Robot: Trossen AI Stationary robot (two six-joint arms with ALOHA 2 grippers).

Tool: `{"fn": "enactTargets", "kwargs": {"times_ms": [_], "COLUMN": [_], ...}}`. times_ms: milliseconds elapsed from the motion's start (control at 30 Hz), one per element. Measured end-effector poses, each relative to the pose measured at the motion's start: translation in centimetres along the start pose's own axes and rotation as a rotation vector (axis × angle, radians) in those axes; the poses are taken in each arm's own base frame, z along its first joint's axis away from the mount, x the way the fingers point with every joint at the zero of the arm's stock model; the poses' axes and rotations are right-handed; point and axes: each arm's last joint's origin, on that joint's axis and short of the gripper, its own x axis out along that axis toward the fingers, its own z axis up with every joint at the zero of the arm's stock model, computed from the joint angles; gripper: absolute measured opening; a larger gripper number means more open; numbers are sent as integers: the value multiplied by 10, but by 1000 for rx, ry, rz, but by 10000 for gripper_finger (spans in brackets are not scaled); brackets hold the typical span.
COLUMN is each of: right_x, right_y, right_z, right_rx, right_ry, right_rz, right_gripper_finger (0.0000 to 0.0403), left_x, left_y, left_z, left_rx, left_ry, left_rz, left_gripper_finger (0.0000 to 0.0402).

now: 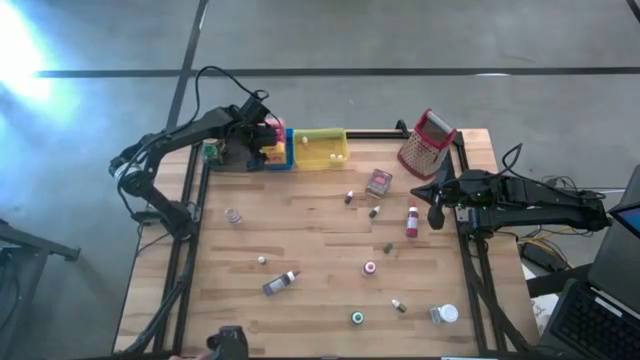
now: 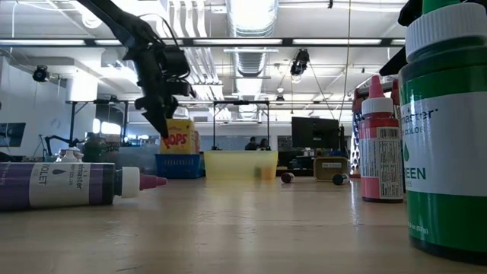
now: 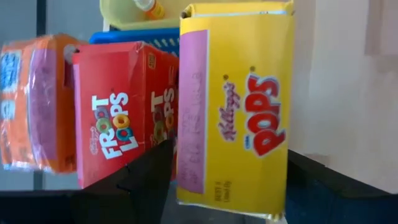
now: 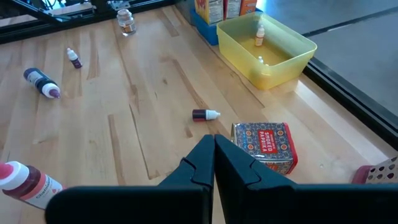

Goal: Pick & Place Kitchen Items
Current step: Put the yellow cereal box into the blue bin

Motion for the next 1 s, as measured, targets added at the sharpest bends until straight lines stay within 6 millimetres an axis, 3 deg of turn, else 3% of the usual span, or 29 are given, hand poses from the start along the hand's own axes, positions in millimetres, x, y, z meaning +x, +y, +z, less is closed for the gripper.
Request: {"fn": "enactTargets", "kwargs": {"times_ms": [300,867,1000], "right_x": [0,0,0], "right_y": [0,0,0], "right_z": [0,0,0], "right_rx": [0,0,0], "right_ry": [0,1,1], "right_rz": [0,1,0], "right_gripper_finger": [8,8,8], "left_x": [-11,-51,-61], "left_y": [-1,-7,-6], "left_z": [-1,-1,3], "left_rx": [4,-1,-108], "left_ry": [-9,-132,-211], "left_rz": [29,87,130], "left_gripper_finger": [255,255,255]}}
